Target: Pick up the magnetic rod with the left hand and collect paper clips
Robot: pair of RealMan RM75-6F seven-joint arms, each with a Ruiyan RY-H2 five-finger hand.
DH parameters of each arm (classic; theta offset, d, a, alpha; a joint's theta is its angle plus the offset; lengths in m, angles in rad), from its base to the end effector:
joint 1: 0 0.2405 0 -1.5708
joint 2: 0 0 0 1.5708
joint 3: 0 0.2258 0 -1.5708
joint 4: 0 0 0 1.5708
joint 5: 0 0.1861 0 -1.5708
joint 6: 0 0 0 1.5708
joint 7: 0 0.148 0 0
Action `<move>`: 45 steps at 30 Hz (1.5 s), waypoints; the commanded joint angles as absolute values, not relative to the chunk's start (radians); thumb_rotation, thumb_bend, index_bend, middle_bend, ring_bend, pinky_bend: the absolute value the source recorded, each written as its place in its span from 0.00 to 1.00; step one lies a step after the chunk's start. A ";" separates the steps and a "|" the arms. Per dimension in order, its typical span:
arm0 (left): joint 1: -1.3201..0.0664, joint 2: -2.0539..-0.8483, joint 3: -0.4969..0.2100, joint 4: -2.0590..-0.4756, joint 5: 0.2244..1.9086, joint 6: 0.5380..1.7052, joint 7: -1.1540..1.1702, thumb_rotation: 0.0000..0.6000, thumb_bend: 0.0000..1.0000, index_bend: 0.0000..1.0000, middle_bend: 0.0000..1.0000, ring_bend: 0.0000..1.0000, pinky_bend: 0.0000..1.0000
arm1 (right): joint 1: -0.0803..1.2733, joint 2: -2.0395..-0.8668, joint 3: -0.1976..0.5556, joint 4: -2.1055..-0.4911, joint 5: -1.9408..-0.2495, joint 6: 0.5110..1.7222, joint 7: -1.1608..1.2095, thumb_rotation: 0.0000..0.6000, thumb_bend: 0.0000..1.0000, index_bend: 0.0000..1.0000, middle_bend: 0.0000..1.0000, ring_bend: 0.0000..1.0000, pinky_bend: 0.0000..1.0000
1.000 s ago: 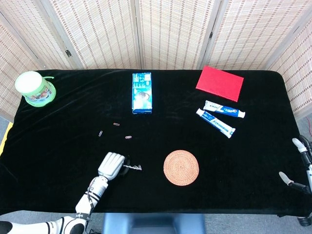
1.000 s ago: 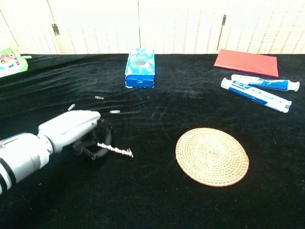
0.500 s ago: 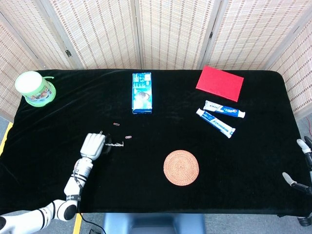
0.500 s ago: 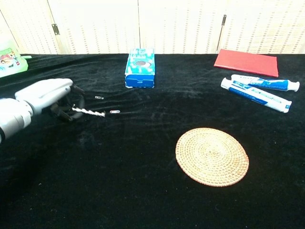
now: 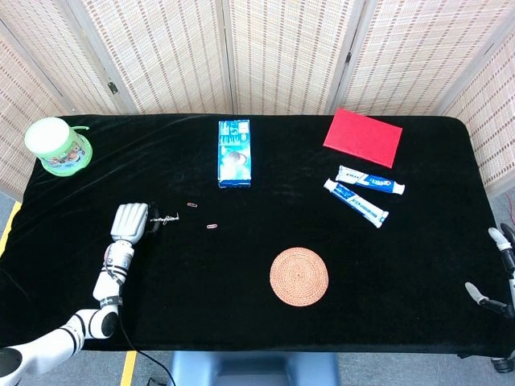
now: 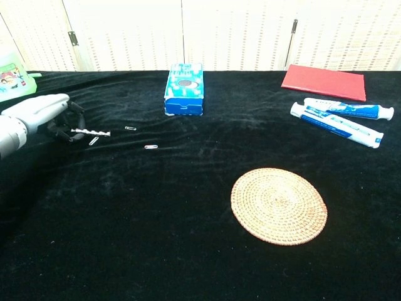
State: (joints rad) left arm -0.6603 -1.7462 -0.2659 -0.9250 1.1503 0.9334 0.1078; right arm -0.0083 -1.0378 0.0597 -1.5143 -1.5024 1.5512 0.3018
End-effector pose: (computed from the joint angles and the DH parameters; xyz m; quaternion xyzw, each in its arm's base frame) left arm -0.2179 0.3650 0.0134 -0.6437 -0.4205 -0.3535 0.5328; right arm -0.3046 -0.1561 0.2116 0.5351 -0.4209 0.4260 0.5958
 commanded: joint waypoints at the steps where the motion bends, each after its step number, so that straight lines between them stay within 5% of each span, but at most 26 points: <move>1: -0.664 -1.755 -0.262 -0.896 1.147 0.913 0.084 1.00 0.67 0.80 1.00 1.00 1.00 | -0.006 -1.039 0.061 -1.518 -1.501 1.546 0.295 1.00 0.24 0.00 0.00 0.00 0.00; 21: -0.679 -1.778 -0.256 -0.810 1.153 0.872 0.006 1.00 0.67 0.79 1.00 1.00 1.00 | -0.010 -1.043 0.065 -1.529 -1.490 1.543 0.268 1.00 0.24 0.00 0.00 0.00 0.00; 36: -0.523 -1.515 -0.167 -1.478 1.261 1.161 0.178 1.00 0.67 0.79 1.00 1.00 1.00 | -0.019 -1.043 0.038 -1.531 -1.566 1.581 0.261 1.00 0.24 0.00 0.00 0.00 0.00; 45: -0.475 -1.537 -0.117 -1.520 1.246 1.178 0.191 1.00 0.67 0.79 1.00 1.00 1.00 | -0.028 -1.045 0.023 -1.528 -1.609 1.614 0.260 1.00 0.24 0.00 0.00 0.00 0.00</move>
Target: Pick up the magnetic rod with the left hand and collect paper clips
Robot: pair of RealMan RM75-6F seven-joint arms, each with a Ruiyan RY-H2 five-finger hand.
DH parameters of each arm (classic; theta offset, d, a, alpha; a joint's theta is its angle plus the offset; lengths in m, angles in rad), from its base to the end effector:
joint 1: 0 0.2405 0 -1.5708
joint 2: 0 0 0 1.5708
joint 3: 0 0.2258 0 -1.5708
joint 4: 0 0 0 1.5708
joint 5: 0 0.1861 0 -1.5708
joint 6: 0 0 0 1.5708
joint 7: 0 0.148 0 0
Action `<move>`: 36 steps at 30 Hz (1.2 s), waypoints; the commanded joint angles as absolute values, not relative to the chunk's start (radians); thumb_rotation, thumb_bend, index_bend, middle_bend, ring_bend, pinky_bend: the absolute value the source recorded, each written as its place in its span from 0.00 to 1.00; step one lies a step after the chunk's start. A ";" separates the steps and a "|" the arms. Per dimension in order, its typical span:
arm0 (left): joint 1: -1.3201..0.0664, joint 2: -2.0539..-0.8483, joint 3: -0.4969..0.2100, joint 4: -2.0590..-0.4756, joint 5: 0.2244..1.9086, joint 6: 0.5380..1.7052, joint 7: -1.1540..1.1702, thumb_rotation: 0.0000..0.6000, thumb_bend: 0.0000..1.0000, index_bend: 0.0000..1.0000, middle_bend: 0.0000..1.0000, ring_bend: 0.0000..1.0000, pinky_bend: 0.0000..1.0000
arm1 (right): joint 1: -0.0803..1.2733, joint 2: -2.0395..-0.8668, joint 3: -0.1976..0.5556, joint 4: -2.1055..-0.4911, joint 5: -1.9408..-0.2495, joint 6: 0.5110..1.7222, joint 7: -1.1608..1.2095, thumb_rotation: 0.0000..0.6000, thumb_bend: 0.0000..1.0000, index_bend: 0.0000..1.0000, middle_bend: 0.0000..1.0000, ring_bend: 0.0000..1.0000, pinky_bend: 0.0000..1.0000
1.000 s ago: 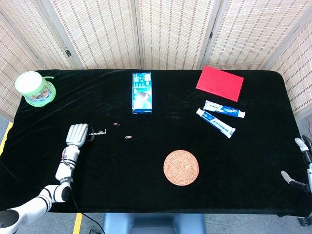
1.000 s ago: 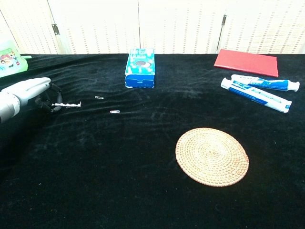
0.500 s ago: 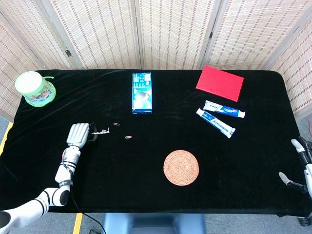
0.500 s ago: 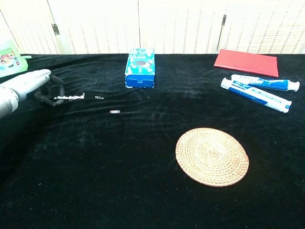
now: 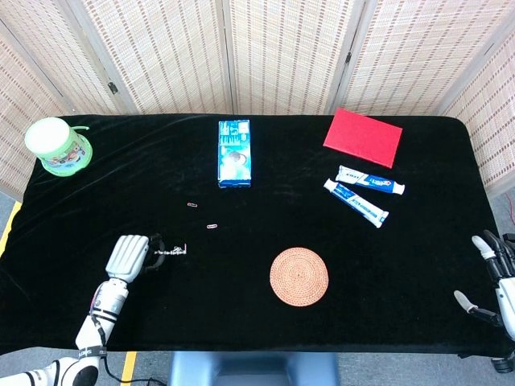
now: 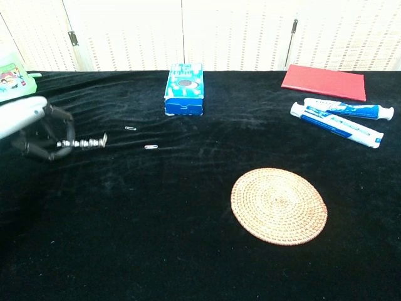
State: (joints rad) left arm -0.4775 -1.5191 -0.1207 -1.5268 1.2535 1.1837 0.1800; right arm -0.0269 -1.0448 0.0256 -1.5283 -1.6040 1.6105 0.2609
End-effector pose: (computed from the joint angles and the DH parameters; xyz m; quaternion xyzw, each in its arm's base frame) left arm -0.1851 0.2739 0.0328 -0.6515 -0.4421 -0.4157 0.4553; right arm -0.2902 -0.1446 0.2027 0.5672 -0.3993 0.4352 0.5740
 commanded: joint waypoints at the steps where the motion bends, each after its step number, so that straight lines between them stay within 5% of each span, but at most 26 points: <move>1: -0.477 -1.539 -0.118 -1.516 1.241 1.173 0.195 1.00 0.67 0.78 1.00 1.00 1.00 | -0.029 -1.045 0.023 -1.528 -1.611 1.616 0.261 1.00 0.24 0.00 0.00 0.00 0.00; 4: -0.481 -1.535 -0.123 -1.513 1.226 1.159 0.210 1.00 0.64 0.67 1.00 1.00 1.00 | -0.031 -1.045 0.023 -1.526 -1.611 1.624 0.266 1.00 0.24 0.00 0.00 0.00 0.00; 8: -0.480 -1.527 -0.133 -1.517 1.212 1.155 0.204 1.00 0.29 0.37 1.00 1.00 1.00 | -0.029 -1.046 0.027 -1.523 -1.601 1.619 0.273 1.00 0.24 0.00 0.00 0.00 0.00; 13: -0.480 -1.530 -0.142 -1.509 1.211 1.167 0.214 1.00 0.15 0.10 1.00 1.00 1.00 | -0.027 -1.045 0.028 -1.526 -1.597 1.614 0.268 1.00 0.24 0.00 0.00 0.00 0.00; 20: -0.445 -1.506 -0.156 -1.532 1.255 1.276 0.230 1.00 0.13 0.06 1.00 1.00 1.00 | -0.019 -1.046 0.028 -1.531 -1.593 1.596 0.256 1.00 0.24 0.00 0.00 0.00 0.00; 22: -0.415 -1.459 -0.138 -1.558 1.308 1.336 0.228 1.00 0.13 0.08 0.92 0.95 0.97 | -0.016 -1.045 0.027 -1.532 -1.591 1.589 0.255 1.00 0.24 0.00 0.00 0.00 0.00; 24: -0.369 -1.415 -0.118 -1.581 1.358 1.414 0.203 1.00 0.13 0.14 0.73 0.78 0.83 | -0.014 -1.045 0.030 -1.533 -1.576 1.577 0.249 1.00 0.24 0.00 0.00 0.00 0.00; 26: -0.325 -1.388 -0.101 -1.595 1.396 1.483 0.165 1.00 0.13 0.26 0.47 0.49 0.52 | -0.013 -1.048 0.039 -1.540 -1.541 1.561 0.219 1.00 0.24 0.00 0.00 0.00 0.00; 30: -0.221 -1.325 -0.022 -1.573 1.485 1.601 0.080 1.00 0.13 0.22 0.14 0.12 0.11 | -0.013 -1.052 0.052 -1.579 -1.494 1.544 0.131 1.00 0.24 0.00 0.00 0.00 0.00; 32: -0.172 -1.292 0.017 -1.557 1.502 1.636 0.076 1.00 0.13 0.14 0.02 0.01 0.01 | -0.017 -1.053 0.051 -1.588 -1.500 1.553 0.118 1.00 0.24 0.00 0.00 0.00 0.00; 36: -0.124 -1.250 0.066 -1.571 1.501 1.629 0.073 1.00 0.13 0.04 0.00 0.00 0.00 | -0.015 -1.065 0.046 -1.593 -1.511 1.552 0.081 1.00 0.24 0.00 0.00 0.00 0.00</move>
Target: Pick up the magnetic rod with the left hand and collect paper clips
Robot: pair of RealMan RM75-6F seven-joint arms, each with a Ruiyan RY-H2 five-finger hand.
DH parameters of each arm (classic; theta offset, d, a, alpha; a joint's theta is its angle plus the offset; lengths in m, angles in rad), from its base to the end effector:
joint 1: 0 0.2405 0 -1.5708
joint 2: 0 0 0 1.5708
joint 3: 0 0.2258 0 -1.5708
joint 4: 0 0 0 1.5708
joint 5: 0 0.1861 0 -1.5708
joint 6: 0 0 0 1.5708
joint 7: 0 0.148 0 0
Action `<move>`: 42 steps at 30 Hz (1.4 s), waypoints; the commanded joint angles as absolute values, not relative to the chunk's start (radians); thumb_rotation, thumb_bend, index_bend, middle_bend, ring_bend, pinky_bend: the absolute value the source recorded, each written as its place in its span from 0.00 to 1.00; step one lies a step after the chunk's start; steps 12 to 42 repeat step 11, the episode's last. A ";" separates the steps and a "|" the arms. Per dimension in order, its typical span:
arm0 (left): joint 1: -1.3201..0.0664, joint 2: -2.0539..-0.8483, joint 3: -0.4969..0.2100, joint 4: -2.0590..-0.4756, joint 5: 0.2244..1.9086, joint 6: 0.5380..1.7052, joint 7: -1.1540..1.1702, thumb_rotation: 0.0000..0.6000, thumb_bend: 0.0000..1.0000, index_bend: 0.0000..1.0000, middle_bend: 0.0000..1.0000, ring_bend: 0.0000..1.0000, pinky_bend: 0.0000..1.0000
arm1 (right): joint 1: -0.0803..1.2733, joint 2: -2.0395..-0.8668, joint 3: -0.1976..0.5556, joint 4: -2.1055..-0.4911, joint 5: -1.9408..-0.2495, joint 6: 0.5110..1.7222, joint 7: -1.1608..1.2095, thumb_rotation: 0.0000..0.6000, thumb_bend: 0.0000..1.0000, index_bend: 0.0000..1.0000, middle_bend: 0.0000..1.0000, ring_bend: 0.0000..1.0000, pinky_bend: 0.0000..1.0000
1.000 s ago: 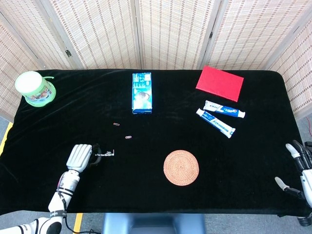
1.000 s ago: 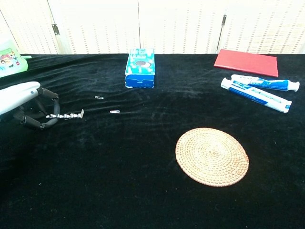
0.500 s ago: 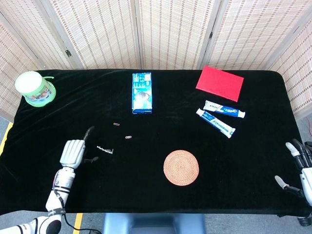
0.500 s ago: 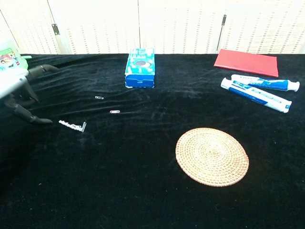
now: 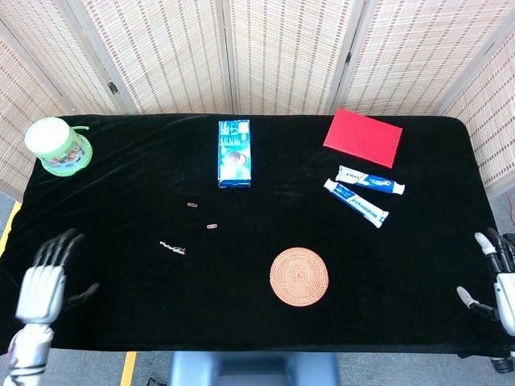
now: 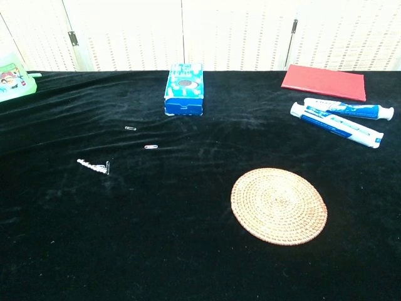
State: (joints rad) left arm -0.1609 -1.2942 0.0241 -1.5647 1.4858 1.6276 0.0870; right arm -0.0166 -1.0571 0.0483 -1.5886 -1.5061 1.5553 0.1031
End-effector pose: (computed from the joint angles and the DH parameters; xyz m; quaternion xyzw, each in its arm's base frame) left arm -0.2533 0.1859 0.1317 -0.5840 -0.3625 -0.4362 0.5808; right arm -0.2937 -0.1518 0.1967 0.5585 -0.3981 0.3878 0.6158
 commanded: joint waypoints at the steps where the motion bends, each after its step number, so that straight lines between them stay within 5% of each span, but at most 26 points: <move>1: -0.125 -1.223 0.087 -1.591 1.512 1.601 0.089 1.00 0.13 0.02 0.00 0.00 0.00 | -0.012 -1.070 0.041 -1.597 -1.519 1.547 0.067 1.00 0.24 0.00 0.00 0.00 0.00; 11: -0.129 -1.161 0.108 -1.654 1.514 1.500 0.112 1.00 0.13 0.03 0.00 0.00 0.00 | -0.015 -1.092 0.021 -1.616 -1.585 1.577 -0.003 1.00 0.24 0.00 0.00 0.00 0.00; 42: -0.129 -1.161 0.108 -1.654 1.514 1.500 0.112 1.00 0.13 0.03 0.00 0.00 0.00 | -0.015 -1.092 0.021 -1.616 -1.585 1.577 -0.003 1.00 0.24 0.00 0.00 0.00 0.00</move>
